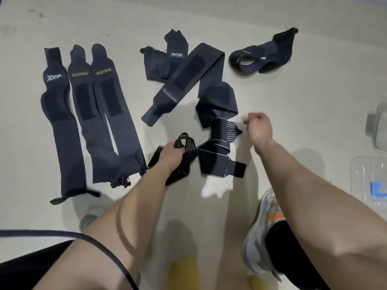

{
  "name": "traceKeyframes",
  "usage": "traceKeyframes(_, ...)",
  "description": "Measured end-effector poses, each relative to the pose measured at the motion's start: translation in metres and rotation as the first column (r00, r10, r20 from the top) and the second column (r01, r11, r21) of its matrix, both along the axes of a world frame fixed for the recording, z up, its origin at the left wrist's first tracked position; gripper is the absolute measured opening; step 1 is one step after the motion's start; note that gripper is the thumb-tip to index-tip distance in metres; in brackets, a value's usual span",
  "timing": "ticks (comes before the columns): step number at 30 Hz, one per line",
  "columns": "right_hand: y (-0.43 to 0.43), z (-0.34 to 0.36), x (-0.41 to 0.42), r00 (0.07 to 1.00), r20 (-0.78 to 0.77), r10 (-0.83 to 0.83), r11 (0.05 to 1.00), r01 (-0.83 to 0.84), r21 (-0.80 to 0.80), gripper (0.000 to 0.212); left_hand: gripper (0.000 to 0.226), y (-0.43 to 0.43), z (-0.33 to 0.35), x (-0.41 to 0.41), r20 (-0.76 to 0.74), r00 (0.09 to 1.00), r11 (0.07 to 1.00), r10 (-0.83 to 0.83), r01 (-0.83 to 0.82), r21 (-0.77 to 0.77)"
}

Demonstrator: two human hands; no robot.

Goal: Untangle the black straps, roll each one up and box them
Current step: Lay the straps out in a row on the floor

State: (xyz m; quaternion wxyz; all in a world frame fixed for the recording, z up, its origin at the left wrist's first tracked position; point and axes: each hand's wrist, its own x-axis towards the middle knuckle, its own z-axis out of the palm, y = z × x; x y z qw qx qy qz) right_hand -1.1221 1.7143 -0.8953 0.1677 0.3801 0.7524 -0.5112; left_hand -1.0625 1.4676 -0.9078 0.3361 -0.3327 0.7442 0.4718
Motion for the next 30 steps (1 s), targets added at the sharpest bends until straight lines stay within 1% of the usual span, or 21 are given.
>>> traceKeyframes(1,0.004,-0.011,0.018,0.981,0.109,0.162,0.977,-0.175,0.124,0.025,0.016,0.0,0.0,0.001,-0.005,1.0,1.0,0.007,-0.007,-0.004)
traceKeyframes(2,0.005,-0.021,0.037,0.932,0.216,0.292,0.938,-0.323,0.128,0.03,0.015,0.0,0.001,0.002,-0.008,1.0,1.0,0.009,-0.009,-0.005)
traceKeyframes(3,0.005,-0.028,0.056,0.875,0.288,0.39,0.902,-0.426,0.072,0.032,0.014,0.0,0.002,0.002,-0.01,1.0,1.0,0.008,-0.008,-0.003)
traceKeyframes(5,-0.003,-0.035,0.089,0.773,0.352,0.528,0.818,-0.574,0.036,0.041,0.016,0.001,0.005,0.003,-0.019,1.0,1.0,0.007,-0.007,-0.002)
traceKeyframes(7,-0.013,-0.042,0.11,0.69,0.378,0.617,0.711,-0.695,0.109,0.056,0.019,0.0,0.008,0.003,-0.018,1.0,1.0,0.013,-0.013,-0.012)
traceKeyframes(8,-0.018,-0.045,0.117,0.663,0.4,0.633,0.663,-0.731,0.162,0.058,0.02,0.0,0.009,0.003,-0.016,1.0,1.0,0.019,-0.019,-0.014)
traceKeyframes(9,-0.024,-0.046,0.122,0.648,0.416,0.639,0.625,-0.752,0.211,0.053,0.02,0.0,0.012,0.003,-0.011,1.0,1.0,0.019,-0.019,-0.012)
traceKeyframes(11,-0.034,-0.046,0.127,0.642,0.422,0.641,0.589,-0.763,0.266,0.041,0.015,0.001,0.017,0.003,-0.014,1.0,1.0,-0.002,0.001,-0.013)
traceKeyframes(12,-0.038,-0.044,0.126,0.648,0.418,0.637,0.595,-0.758,0.269,0.039,0.012,0.002,0.019,0.003,-0.024,1.0,1.0,-0.008,0.008,-0.01)
traceKeyframes(13,-0.042,-0.043,0.125,0.654,0.411,0.635,0.608,-0.751,0.257,0.043,0.011,0.002,0.022,0.001,-0.03,1.0,1.0,-0.008,0.007,-0.007)
traceKeyframes(15,-0.047,-0.039,0.122,0.648,0.411,0.642,0.624,-0.752,0.211,0.056,0.013,0.003,0.029,0.0,-0.035,0.999,1.0,0.008,-0.008,0.006)
traceKeyframes(17,-0.052,-0.035,0.122,0.628,0.416,0.658,0.607,-0.769,0.2,0.062,0.012,0.004,0.034,-0.001,-0.04,0.999,0.999,0.034,-0.033,0.031)
traceKeyframes(20,-0.063,-0.034,0.128,0.608,0.437,0.663,0.568,-0.788,0.237,0.067,0.014,0.006,0.045,0.0,-0.045,0.995,0.993,0.092,-0.088,0.083)
traceKeyframes(22,-0.07,-0.037,0.137,0.612,0.447,0.653,0.541,-0.79,0.29,0.063,0.012,0.006,0.049,0.001,-0.034,0.987,0.974,0.156,-0.148,0.169)
traceKeyframes(24,-0.071,-0.043,0.142,0.602,0.424,0.677,0.518,-0.799,0.307,0.049,0.011,0.005,0.052,0.0,-0.025,0.981,0.957,0.193,-0.183,0.225)
traceKeyframes(25,-0.07,-0.047,0.142,0.609,0.389,0.691,0.545,-0.793,0.273,0.04,0.014,0.005,0.055,-0.001,-0.031,0.98,0.956,0.197,-0.186,0.225)
traceKeyframes(26,-0.068,-0.048,0.141,0.629,0.338,0.7,0.597,-0.775,0.207,0.031,0.017,0.002,0.056,-0.004,-0.048,0.978,0.961,0.202,-0.188,0.202)
traceKeyframes(28,-0.067,-0.046,0.135,0.682,0.223,0.696,0.686,-0.724,0.074,0.019,0.025,-0.002,0.059,-0.011,-0.077,0.961,0.952,0.267,-0.25,0.176)
traceKeyframes(29,-0.067,-0.042,0.129,0.723,0.165,0.67,0.727,-0.685,0.05,0.016,0.028,-0.004,0.06,-0.016,-0.074,0.938,0.921,0.338,-0.313,0.23)
traceKeyframes(30,-0.067,-0.038,0.121,0.773,0.112,0.625,0.775,-0.631,0.03,0.013,0.033,-0.007,0.066,-0.022,-0.053,0.907,0.861,0.418,-0.377,0.341)
